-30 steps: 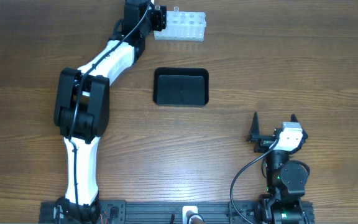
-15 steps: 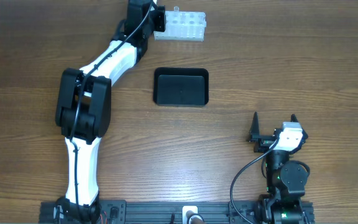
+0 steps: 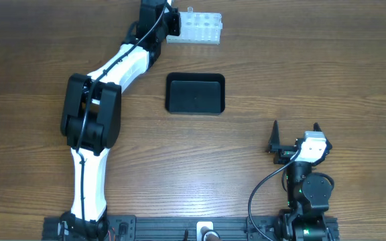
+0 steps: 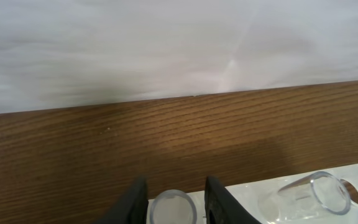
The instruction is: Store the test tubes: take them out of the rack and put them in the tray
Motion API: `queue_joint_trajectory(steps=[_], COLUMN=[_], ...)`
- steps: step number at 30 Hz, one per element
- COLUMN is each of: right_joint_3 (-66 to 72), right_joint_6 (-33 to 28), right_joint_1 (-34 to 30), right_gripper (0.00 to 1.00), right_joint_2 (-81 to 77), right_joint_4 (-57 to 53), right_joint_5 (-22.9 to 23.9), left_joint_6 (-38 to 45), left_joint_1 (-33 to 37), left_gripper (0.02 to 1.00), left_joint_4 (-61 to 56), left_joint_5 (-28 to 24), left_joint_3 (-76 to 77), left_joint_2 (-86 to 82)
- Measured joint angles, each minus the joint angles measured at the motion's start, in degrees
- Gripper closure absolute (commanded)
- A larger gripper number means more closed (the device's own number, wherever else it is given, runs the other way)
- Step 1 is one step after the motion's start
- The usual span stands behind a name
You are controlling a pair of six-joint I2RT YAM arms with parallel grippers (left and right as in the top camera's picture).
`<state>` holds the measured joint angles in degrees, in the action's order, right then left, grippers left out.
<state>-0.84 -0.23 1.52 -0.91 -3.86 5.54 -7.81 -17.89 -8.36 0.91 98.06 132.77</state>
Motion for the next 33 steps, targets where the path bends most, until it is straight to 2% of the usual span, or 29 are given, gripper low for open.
queue_joint_trajectory(steps=[5, 24, 33], right_joint_3=[0.0, 0.0, 0.0], right_joint_6=[0.0, 0.0, 0.0], right_joint_1=[0.0, 0.0, 0.0], right_gripper=[0.007, 0.009, 0.007], right_joint_2=[0.0, 0.0, 0.0], right_joint_4=[0.0, 0.0, 0.0], right_joint_5=[0.0, 0.0, 0.0], left_joint_6=[-0.2, -0.1, 2.7], left_joint_1=[0.0, 0.0, 0.0], left_gripper=[0.847, 0.930, 0.923], left_joint_4=[0.0, 3.1, 3.5], left_joint_5=[0.0, 0.8, 2.2], left_joint_3=[0.0, 0.1, 0.1], left_joint_2=[0.0, -1.5, -19.0])
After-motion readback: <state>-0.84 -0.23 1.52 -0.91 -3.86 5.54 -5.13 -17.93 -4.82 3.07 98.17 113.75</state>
